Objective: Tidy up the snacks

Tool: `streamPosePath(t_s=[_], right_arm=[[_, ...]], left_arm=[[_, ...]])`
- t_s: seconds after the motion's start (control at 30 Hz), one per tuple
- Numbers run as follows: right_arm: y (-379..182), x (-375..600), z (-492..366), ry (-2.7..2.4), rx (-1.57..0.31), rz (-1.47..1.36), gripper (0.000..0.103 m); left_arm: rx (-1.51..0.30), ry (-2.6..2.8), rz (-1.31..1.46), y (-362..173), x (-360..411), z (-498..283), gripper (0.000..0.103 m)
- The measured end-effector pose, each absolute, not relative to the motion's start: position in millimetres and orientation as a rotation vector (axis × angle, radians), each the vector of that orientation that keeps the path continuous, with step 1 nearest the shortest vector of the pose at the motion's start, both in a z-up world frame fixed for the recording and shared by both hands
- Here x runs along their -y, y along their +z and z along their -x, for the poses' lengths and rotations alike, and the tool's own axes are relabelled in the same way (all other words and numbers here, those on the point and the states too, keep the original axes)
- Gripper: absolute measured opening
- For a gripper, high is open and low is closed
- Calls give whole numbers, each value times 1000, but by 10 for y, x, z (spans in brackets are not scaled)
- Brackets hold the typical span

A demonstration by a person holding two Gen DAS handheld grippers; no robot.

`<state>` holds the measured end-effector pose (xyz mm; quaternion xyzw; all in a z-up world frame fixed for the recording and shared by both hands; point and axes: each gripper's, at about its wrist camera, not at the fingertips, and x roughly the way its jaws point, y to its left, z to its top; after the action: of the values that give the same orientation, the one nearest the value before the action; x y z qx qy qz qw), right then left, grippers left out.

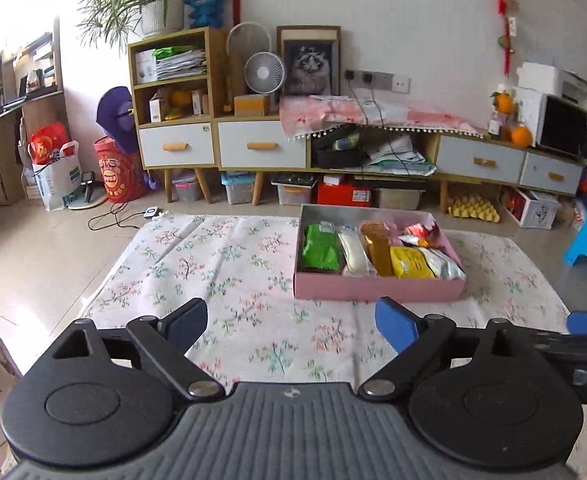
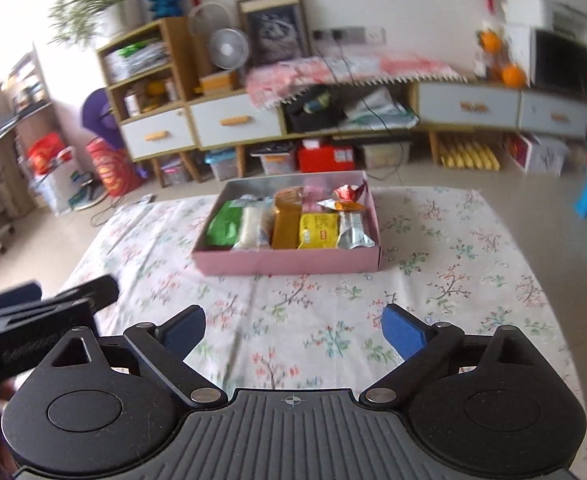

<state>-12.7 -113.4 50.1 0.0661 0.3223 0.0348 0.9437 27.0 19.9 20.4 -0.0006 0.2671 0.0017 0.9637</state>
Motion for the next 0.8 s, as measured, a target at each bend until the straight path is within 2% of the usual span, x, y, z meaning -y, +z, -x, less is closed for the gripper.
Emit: streamPosePath(t_s=[0.03,0.07,0.1,0.2,0.4,0.8], right_arm=[[495,1151,205,76,-646,-138,100],[479,1171,272,72,-638,-146,102],[470,1188,330,50,-624,-160,102],[535,1173,429,34,-555,-152,103],[525,1054,466,41,-536,-79,103],[293,1036,347,11,-622,-35,103]], left_arm=[[-534,-2,41,231,-227,-234,94],[-512,-10,91,258,-276,-201,102],[-485,-10,135,271,-319,-170,103],[-461,-11,184,274,-343,-141,102],[-453,-38,170,251,-305,-120,103],[-605,-20,124,82,-285,-143,103]])
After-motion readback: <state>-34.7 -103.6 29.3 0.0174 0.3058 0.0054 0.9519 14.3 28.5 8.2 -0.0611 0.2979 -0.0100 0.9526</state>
